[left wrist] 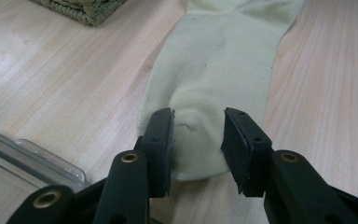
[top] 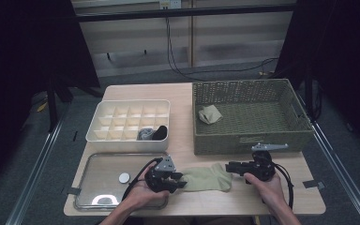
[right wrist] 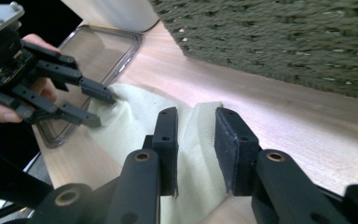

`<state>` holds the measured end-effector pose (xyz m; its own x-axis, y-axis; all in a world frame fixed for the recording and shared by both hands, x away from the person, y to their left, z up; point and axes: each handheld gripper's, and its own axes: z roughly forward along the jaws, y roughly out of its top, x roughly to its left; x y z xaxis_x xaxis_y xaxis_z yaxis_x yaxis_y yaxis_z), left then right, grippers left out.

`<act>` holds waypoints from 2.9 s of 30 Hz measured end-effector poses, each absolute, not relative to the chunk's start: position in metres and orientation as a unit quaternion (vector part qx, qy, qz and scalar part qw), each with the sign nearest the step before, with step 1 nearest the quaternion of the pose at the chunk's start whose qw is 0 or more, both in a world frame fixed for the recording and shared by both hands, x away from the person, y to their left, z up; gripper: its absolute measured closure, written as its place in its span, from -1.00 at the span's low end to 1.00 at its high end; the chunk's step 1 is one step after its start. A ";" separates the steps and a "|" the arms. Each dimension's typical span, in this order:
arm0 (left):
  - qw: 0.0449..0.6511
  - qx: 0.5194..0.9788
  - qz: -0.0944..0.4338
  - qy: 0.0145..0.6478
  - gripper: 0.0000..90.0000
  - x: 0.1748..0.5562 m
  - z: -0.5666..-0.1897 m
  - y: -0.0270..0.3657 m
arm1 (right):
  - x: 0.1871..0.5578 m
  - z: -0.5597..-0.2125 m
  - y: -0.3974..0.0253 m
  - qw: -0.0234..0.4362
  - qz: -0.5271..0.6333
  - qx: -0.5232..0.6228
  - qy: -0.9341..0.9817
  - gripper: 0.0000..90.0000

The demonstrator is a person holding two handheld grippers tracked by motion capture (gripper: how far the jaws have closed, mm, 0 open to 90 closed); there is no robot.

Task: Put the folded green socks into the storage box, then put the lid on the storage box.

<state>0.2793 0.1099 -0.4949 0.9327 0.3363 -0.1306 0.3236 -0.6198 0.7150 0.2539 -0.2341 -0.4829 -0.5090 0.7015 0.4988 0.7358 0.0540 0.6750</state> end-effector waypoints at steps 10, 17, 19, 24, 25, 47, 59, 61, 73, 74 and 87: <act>0.387 0.904 0.011 0.184 0.44 0.282 -0.494 0.115 | 0.256 -0.497 -0.205 0.019 -0.441 -0.463 -0.769 0.70; 0.388 0.903 0.010 0.185 0.31 0.280 -0.497 0.113 | 0.253 -0.504 -0.200 -0.011 -0.413 -0.455 -0.789 0.66; 0.389 0.903 0.006 0.181 0.31 0.278 -0.498 0.113 | 0.251 -0.504 -0.202 -0.019 -0.413 -0.450 -0.792 0.66; 0.398 0.901 -0.005 0.173 0.31 0.270 -0.499 0.106 | 0.245 -0.504 -0.211 -0.029 -0.414 -0.456 -0.787 0.66; 0.396 0.902 -0.006 0.173 0.29 0.269 -0.498 0.104 | 0.243 -0.504 -0.213 -0.027 -0.414 -0.455 -0.788 0.66; 0.416 0.880 -0.018 0.230 -0.26 0.276 -0.490 0.108 | 0.237 -0.496 -0.216 -0.035 -0.439 -0.444 -0.780 0.13; 0.420 0.877 -0.019 0.234 -0.61 0.281 -0.482 0.119 | 0.242 -0.488 -0.218 -0.029 -0.462 -0.448 -0.764 -0.11; 0.424 0.872 -0.019 0.242 -0.63 0.283 -0.481 0.124 | 0.243 -0.486 -0.219 -0.029 -0.467 -0.448 -0.762 -0.13; 0.437 0.858 0.027 0.269 -0.68 0.281 -0.472 0.148 | 0.244 -0.474 -0.219 -0.044 -0.479 -0.441 -0.758 0.00; 0.436 0.858 0.025 0.268 -0.69 0.281 -0.472 0.150 | 0.245 -0.473 -0.219 -0.045 -0.483 -0.438 -0.757 0.00; 0.436 0.851 0.027 0.291 -0.67 0.269 -0.467 0.187 | 0.259 -0.454 -0.207 -0.051 -0.489 -0.424 -0.761 0.17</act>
<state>0.2688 0.1867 -0.4675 0.8294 0.5189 -0.2070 0.4709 -0.4499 0.7588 0.2591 -0.2072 -0.4545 -0.6349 0.6949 0.3377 0.5958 0.1620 0.7867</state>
